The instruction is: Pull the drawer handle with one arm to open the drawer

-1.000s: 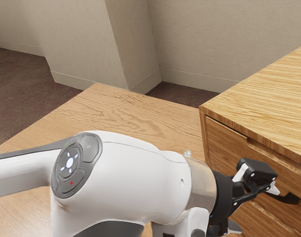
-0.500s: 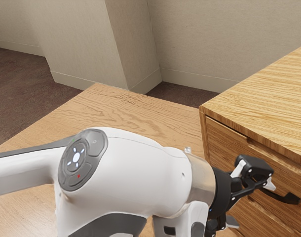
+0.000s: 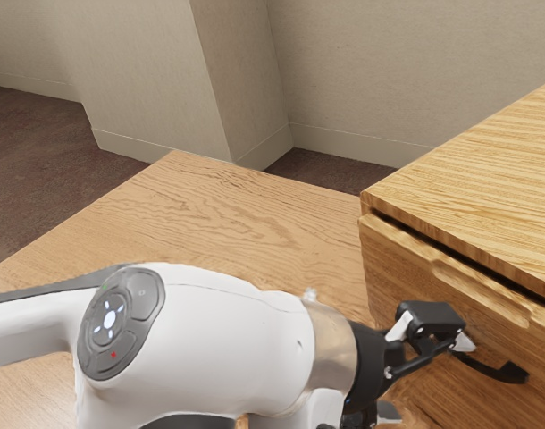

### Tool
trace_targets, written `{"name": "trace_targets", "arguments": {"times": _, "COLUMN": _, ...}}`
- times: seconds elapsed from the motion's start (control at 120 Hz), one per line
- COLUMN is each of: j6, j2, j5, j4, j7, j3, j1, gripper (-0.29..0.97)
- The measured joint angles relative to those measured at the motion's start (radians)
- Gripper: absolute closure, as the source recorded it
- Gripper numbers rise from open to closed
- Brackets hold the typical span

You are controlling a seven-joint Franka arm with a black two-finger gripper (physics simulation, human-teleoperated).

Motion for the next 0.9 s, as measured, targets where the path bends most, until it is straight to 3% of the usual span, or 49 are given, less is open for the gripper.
{"name": "trace_targets", "arguments": {"times": 0.058, "j6": 0.016, "j2": -0.121, "j5": 0.001, "j4": -0.106, "j7": 0.001, "j3": 0.036, "j1": -0.003, "gripper": 0.07}}
{"name": "trace_targets", "arguments": {"times": 0.083, "j6": 0.025, "j2": -0.224, "j5": 0.019, "j4": -0.189, "j7": 0.001, "j3": 0.08, "j1": -0.02, "gripper": 0.26}}
{"name": "trace_targets", "arguments": {"times": 0.175, "j6": -0.004, "j2": -0.693, "j5": -0.009, "j4": -0.457, "j7": 0.003, "j3": 0.245, "j1": -0.043, "gripper": 0.14}}
{"name": "trace_targets", "arguments": {"times": 0.25, "j6": -0.067, "j2": -0.875, "j5": -0.023, "j4": -0.524, "j7": 0.005, "j3": 0.297, "j1": -0.049, "gripper": 0.08}}
{"name": "trace_targets", "arguments": {"times": 0.575, "j6": -0.182, "j2": -0.929, "j5": -0.04, "j4": -0.546, "j7": 0.009, "j3": 0.319, "j1": -0.053, "gripper": 0.01}}
{"name": "trace_targets", "arguments": {"times": 0.767, "j6": -0.217, "j2": -1.029, "j5": -0.032, "j4": -0.544, "j7": 0.01, "j3": 0.479, "j1": -0.023, "gripper": 0.0}}
{"name": "trace_targets", "arguments": {"times": 0.9, "j6": -0.243, "j2": -1.04, "j5": -0.02, "j4": -0.541, "j7": 0.01, "j3": 0.512, "j1": -0.014, "gripper": 0.0}}
